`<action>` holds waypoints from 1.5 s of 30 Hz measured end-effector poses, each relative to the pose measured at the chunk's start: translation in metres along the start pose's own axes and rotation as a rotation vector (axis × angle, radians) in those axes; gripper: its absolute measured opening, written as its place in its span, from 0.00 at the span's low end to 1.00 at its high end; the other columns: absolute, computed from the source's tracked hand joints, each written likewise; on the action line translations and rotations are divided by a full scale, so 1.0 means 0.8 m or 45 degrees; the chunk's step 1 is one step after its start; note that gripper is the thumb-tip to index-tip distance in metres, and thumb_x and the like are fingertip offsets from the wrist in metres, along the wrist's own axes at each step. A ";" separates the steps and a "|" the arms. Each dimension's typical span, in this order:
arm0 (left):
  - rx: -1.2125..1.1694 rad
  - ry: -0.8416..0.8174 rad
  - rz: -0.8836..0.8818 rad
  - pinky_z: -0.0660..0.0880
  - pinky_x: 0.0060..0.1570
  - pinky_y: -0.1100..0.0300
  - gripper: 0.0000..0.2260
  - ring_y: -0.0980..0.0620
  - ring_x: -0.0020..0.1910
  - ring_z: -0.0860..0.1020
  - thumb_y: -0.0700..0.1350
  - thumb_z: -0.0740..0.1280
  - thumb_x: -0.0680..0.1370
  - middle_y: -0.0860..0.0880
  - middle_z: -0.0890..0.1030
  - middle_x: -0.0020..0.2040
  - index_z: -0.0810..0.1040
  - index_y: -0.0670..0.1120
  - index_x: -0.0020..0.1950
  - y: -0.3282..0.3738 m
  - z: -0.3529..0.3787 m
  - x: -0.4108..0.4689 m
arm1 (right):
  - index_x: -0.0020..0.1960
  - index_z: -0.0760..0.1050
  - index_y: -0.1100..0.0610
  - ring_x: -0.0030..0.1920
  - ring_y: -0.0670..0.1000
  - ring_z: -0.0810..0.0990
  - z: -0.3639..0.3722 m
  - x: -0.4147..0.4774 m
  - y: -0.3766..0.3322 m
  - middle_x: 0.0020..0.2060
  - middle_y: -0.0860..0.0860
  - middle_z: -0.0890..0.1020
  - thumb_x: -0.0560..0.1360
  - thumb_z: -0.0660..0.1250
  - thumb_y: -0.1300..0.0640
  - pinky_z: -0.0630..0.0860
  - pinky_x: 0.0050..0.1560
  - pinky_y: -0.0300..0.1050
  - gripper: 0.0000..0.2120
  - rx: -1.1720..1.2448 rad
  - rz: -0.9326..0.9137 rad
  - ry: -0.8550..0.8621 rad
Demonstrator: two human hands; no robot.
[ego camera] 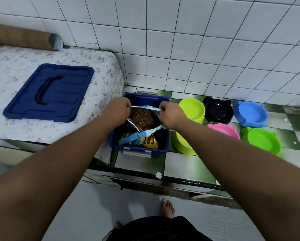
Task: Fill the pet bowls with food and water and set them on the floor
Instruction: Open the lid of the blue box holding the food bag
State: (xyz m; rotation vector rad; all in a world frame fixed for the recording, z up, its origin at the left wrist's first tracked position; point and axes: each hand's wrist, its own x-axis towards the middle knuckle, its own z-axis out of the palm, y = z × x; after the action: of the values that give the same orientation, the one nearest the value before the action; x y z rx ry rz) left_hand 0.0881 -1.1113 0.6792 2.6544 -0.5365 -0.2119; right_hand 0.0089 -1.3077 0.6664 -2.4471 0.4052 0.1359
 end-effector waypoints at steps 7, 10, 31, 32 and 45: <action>-0.597 -0.115 -0.390 0.84 0.31 0.51 0.05 0.43 0.31 0.86 0.43 0.62 0.85 0.38 0.83 0.42 0.75 0.45 0.51 0.005 -0.002 0.021 | 0.54 0.72 0.59 0.30 0.56 0.84 -0.006 0.004 -0.014 0.42 0.59 0.79 0.82 0.57 0.59 0.84 0.33 0.51 0.06 0.780 0.259 -0.129; -0.746 -0.091 -0.448 0.83 0.28 0.55 0.05 0.44 0.31 0.85 0.43 0.63 0.85 0.39 0.82 0.44 0.75 0.44 0.51 0.006 -0.001 0.034 | 0.52 0.74 0.60 0.39 0.56 0.83 -0.008 0.015 -0.009 0.44 0.58 0.79 0.81 0.59 0.60 0.85 0.46 0.53 0.06 0.989 0.344 -0.060; -0.655 -0.020 -0.199 0.80 0.53 0.55 0.23 0.53 0.50 0.83 0.36 0.77 0.70 0.53 0.86 0.51 0.80 0.53 0.62 -0.028 0.033 0.024 | 0.47 0.82 0.55 0.37 0.45 0.79 0.007 0.054 0.037 0.40 0.50 0.83 0.74 0.73 0.59 0.73 0.37 0.32 0.03 0.552 -0.165 0.208; -0.627 0.006 -0.187 0.79 0.50 0.57 0.20 0.55 0.48 0.83 0.39 0.78 0.70 0.55 0.85 0.48 0.79 0.54 0.58 -0.027 0.033 0.025 | 0.48 0.82 0.56 0.37 0.43 0.79 0.008 0.055 0.039 0.41 0.50 0.83 0.74 0.73 0.60 0.73 0.37 0.31 0.03 0.594 -0.161 0.209; -1.128 0.301 -0.107 0.75 0.38 0.71 0.09 0.66 0.36 0.79 0.32 0.72 0.77 0.59 0.85 0.36 0.81 0.44 0.52 -0.032 0.019 0.015 | 0.41 0.73 0.58 0.38 0.50 0.77 -0.007 0.048 0.001 0.36 0.55 0.79 0.76 0.70 0.60 0.80 0.39 0.54 0.08 1.049 -0.239 0.234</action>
State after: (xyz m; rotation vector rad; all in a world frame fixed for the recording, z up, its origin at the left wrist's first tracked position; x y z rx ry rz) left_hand 0.1043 -1.1000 0.6537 1.8008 -0.1783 -0.1166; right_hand 0.0451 -1.3215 0.6626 -1.6683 0.2375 -0.2877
